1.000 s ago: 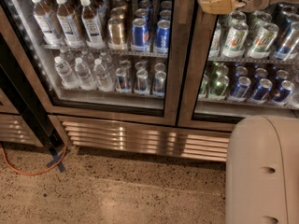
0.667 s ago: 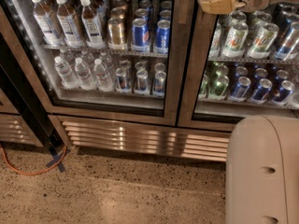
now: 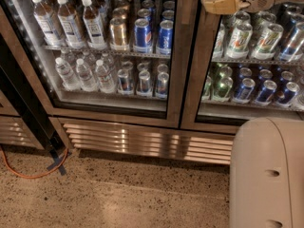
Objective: Open right fridge door
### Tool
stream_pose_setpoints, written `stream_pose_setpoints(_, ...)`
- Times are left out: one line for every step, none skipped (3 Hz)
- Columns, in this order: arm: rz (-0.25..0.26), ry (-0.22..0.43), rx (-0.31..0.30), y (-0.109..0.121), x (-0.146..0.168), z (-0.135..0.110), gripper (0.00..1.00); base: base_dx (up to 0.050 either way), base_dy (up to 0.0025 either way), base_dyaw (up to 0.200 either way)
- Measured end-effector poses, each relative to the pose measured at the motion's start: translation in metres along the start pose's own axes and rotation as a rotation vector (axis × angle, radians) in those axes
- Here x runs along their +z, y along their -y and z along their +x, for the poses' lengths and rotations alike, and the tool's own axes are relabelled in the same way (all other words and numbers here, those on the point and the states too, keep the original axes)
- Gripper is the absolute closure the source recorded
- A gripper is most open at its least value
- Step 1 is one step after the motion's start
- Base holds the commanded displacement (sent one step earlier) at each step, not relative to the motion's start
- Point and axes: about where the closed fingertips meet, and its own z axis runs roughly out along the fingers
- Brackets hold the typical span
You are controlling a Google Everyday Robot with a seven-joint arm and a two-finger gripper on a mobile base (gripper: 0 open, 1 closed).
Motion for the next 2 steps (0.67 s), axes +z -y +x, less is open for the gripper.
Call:
stream_pose_setpoints(0.0, 0.0, 0.0, -0.0004, -0.0002, -0.0001, 1.0, 0.0, 0.0, 0.0)
stream_pose_setpoints(0.002, 0.0, 0.0, -0.0032, 0.0012, 0.0006, 1.0, -0.05, 0.0, 0.0)
